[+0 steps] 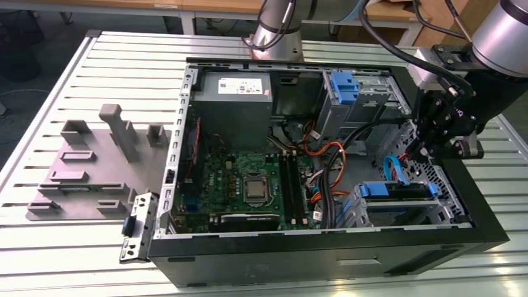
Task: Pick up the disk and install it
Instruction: 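Insert the second disk wire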
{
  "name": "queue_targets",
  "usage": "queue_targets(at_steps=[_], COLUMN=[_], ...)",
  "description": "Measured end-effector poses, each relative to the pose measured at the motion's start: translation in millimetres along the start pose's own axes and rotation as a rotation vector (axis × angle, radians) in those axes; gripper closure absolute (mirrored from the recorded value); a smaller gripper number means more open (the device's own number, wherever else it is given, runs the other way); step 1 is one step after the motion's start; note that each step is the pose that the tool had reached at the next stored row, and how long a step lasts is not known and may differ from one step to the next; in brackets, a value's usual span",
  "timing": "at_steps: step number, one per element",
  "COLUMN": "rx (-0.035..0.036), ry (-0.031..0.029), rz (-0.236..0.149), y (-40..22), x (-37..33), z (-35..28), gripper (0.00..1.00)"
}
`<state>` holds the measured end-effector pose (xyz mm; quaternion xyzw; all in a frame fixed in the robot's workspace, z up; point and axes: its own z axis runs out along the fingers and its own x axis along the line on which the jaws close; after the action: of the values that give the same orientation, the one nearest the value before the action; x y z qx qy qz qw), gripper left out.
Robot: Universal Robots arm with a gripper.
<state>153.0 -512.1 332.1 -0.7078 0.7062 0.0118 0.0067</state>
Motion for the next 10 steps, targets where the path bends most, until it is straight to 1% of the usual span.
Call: queue_targets(at_steps=[1, 8, 10], rx=[0.0000, 0.0000, 0.0013], ry=[0.0000, -0.0002, -0.0004], rz=[0.000, 0.000, 0.000], y=[0.0, 0.0, 1.1], x=[0.0, 0.1, 1.5], z=[0.0, 0.2, 0.2], gripper=[0.84, 0.84, 0.84])
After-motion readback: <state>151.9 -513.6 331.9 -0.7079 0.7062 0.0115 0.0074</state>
